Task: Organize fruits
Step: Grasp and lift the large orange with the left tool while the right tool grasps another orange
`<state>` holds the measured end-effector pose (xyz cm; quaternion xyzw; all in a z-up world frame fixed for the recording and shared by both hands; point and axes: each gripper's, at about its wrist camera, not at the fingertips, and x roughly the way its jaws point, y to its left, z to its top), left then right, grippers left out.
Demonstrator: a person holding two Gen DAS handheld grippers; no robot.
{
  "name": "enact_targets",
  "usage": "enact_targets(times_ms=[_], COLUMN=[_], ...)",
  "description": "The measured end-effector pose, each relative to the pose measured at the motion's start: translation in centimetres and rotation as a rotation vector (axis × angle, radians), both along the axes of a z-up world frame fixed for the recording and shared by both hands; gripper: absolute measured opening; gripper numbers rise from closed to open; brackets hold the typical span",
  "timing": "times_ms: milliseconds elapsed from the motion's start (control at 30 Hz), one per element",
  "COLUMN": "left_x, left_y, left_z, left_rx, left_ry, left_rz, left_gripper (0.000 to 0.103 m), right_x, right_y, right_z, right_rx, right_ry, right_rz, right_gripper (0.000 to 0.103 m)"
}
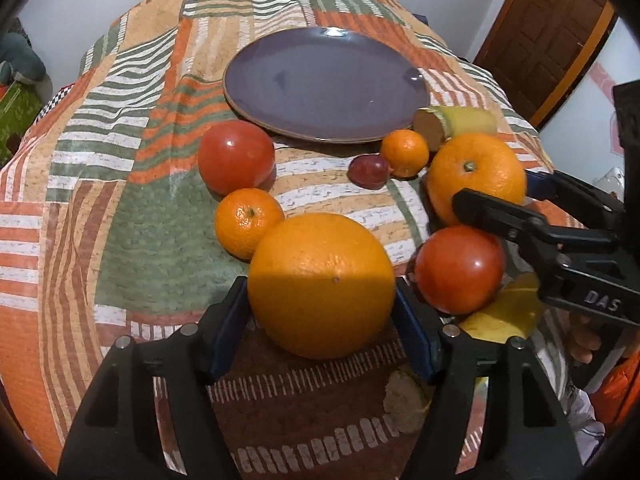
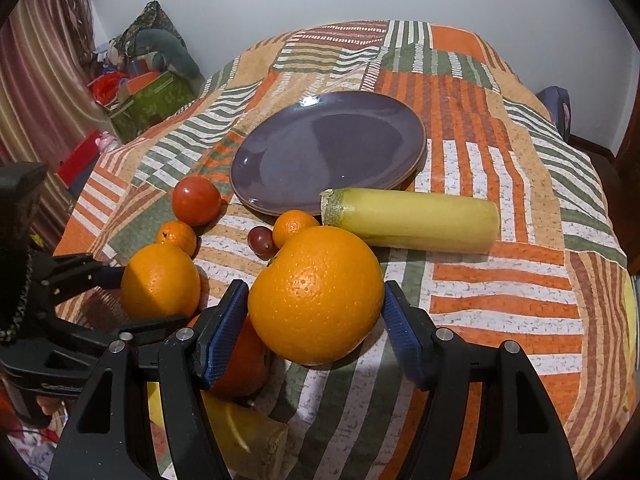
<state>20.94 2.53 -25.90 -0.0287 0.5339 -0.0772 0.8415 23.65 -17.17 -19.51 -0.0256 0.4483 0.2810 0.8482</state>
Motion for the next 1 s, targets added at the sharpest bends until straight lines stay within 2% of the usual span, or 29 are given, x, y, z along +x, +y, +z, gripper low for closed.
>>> enact_targets(times_ms=[100, 533, 800, 1000], left_x=[-0.1, -0.6, -1.0, -0.8], left_y=[0.1, 0.2, 0.6, 0.9], left_z=[0.0, 0.8, 3.2, 5.7], left_rx=[-0.006, 0.007, -0.007, -0.024], left_ry=[-0.008, -0.035, -0.091, -0.156], left_rz=[-0.003, 0.008, 0.025, 0.041], left_gripper=[0.065, 0.064, 0.064, 0.064], right_x=[0.1, 0.0, -0.4, -1.1], right_y=[0.0, -0.2, -0.7, -0.8], right_z=[-0.1, 0.2, 1.1, 3.4], right_rx=[0.004, 0.019, 0.037, 0.045], right_ry=[0.003, 0.014, 0.015, -0.052], right_rz=[0.002, -0.010, -0.023, -0.030], right_gripper=[0.064, 0.062, 0.062, 0.062])
